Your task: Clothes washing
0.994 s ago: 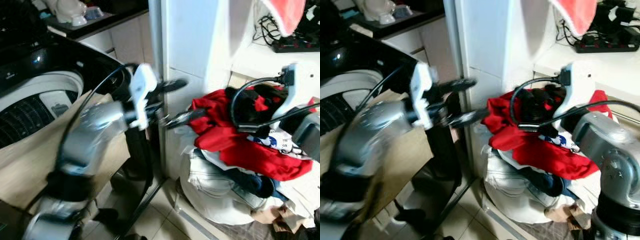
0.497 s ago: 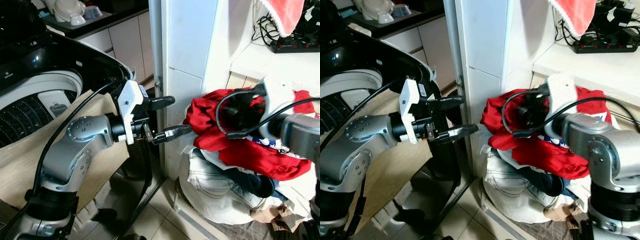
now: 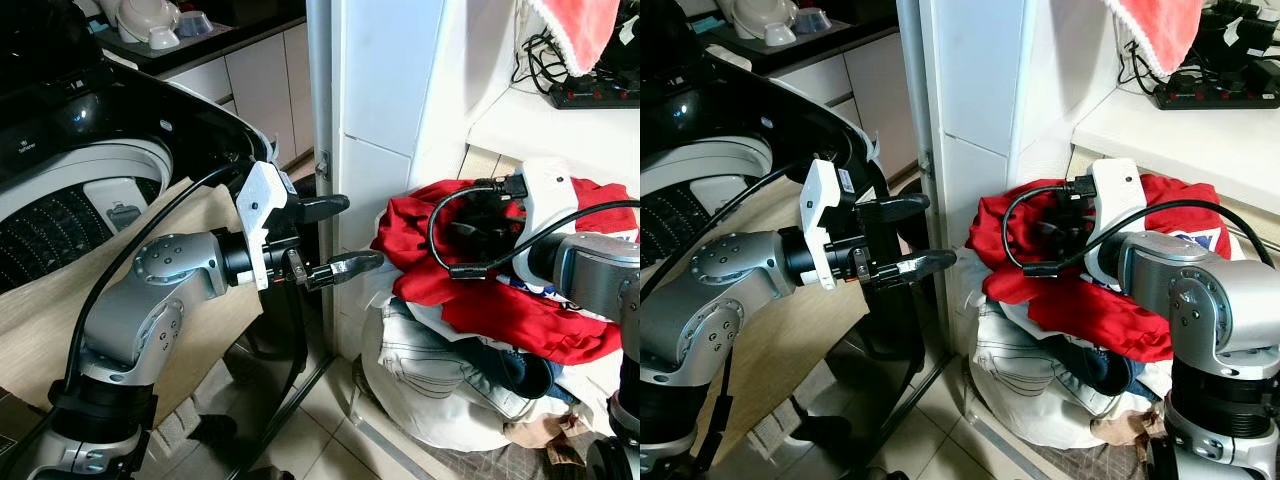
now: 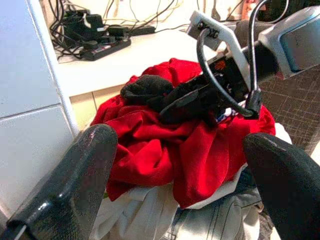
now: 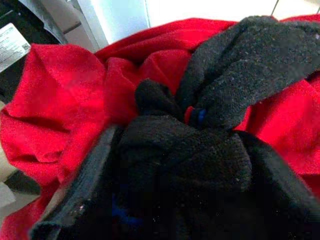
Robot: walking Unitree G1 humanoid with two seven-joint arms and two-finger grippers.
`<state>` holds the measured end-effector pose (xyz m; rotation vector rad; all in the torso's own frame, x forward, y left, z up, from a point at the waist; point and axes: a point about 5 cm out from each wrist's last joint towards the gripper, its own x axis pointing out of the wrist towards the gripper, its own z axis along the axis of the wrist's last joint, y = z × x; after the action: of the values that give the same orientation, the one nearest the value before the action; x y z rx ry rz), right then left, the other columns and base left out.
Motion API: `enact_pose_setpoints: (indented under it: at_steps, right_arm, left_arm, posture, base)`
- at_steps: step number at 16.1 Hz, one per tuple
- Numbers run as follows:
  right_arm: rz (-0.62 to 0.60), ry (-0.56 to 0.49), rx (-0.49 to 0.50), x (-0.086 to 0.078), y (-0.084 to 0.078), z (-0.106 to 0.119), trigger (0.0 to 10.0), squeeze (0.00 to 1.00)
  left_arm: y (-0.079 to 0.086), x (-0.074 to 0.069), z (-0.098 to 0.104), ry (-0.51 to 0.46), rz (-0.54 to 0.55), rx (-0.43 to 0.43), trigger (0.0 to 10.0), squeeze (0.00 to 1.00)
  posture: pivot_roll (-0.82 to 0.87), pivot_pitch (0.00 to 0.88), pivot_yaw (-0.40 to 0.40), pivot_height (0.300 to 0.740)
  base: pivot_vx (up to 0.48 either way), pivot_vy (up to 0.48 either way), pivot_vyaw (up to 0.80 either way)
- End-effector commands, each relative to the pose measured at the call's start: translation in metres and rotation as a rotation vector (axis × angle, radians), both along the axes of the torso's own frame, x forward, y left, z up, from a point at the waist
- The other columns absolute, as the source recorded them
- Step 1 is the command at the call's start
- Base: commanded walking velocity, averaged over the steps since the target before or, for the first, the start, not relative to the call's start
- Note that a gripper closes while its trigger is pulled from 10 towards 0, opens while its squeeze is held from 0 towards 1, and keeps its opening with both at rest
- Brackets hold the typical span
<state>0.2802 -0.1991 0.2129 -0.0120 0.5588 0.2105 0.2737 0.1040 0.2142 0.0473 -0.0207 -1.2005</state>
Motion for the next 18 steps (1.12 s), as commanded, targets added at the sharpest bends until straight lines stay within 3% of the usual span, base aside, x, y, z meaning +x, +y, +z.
enact_pose_setpoints:
  at_steps: [1,13,15,16,18]
  right_arm:
    - [-0.001,0.007,0.008,0.001,0.001,0.002,0.0,0.00]
    - [-0.035,-0.023,-0.010,0.002,-0.002,0.006,0.0,0.00]
    - [-0.083,-0.142,-0.038,0.006,-0.006,0.014,0.0,0.00]
    - [-0.084,-0.302,-0.065,0.008,-0.008,0.025,0.0,0.00]
    - [-0.111,-0.458,-0.151,0.009,-0.012,0.039,0.0,0.00]
  left_arm:
    - [0.000,-0.002,0.005,-0.006,-0.006,-0.012,10.0,0.00]
    - [-0.002,0.000,0.005,0.008,0.012,-0.023,10.0,0.00]
    - [-0.001,0.001,0.007,-0.001,0.023,-0.025,10.0,0.00]
    - [-0.001,0.002,0.008,-0.009,0.036,-0.030,10.0,0.00]
    - [0.000,0.006,0.009,-0.022,0.066,-0.040,10.0,0.00]
  posture:
    - [-0.18,0.000,0.068,0.740]
    - [-0.18,0.000,0.070,0.740]
    - [-0.18,0.000,0.071,0.740]
    - [-0.18,0.000,0.071,0.740]
    - [-0.18,0.000,0.071,0.740]
  base:
    - [0.000,0.000,0.00]
    - [0.000,0.000,0.00]
    - [0.000,0.000,0.00]
    - [0.000,0.000,0.00]
    - [0.000,0.000,0.00]
